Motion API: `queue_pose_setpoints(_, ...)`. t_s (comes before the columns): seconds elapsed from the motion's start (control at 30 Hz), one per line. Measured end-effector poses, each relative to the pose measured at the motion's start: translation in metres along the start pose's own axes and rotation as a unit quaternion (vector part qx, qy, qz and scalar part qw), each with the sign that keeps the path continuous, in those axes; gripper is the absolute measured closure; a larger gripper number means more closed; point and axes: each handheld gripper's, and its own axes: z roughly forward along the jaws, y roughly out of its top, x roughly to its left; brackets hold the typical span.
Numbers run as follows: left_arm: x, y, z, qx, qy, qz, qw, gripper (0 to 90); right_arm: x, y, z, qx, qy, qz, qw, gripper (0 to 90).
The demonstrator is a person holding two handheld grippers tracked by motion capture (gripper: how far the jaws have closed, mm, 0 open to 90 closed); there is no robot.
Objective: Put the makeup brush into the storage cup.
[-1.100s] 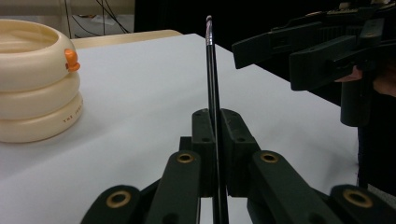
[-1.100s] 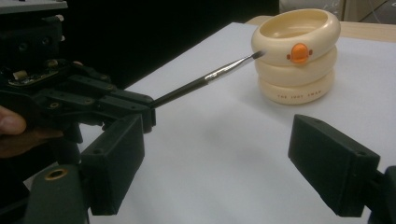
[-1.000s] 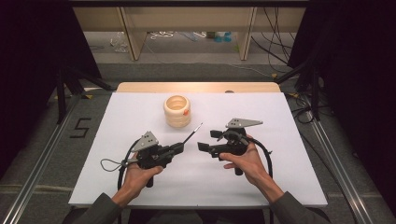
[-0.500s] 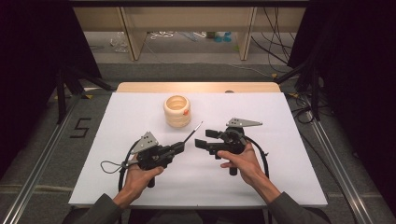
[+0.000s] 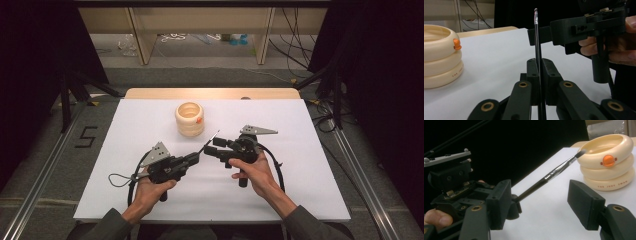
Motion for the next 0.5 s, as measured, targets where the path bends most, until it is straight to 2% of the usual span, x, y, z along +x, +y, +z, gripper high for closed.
queue_pose_setpoints(0.07,-0.0014,-0.0002,0.0,-0.001,0.004,-0.007,1.0,84.7,0.0001,0.0,0.0005,-0.003,0.003,0.001,1.0,39.3)
queue_pose_setpoints(0.1,-0.0021,-0.0003,0.0,-0.002,0.004,-0.01,0.9999,84.6,-0.0012,0.0001,0.0016,-0.011,0.005,-0.009,0.9999,40.0)
queue_pose_setpoints(0.3,-0.0023,0.0002,0.0003,-0.005,-0.004,0.005,1.0,84.7,0.0005,0.0001,0.0024,-0.009,0.011,0.008,0.9999,45.1)
queue_pose_setpoints(0.5,-0.0034,0.0002,0.0007,-0.009,-0.004,0.003,0.9999,84.6,0.0005,-0.0001,0.0031,-0.01,0.017,0.016,0.9997,49.7)
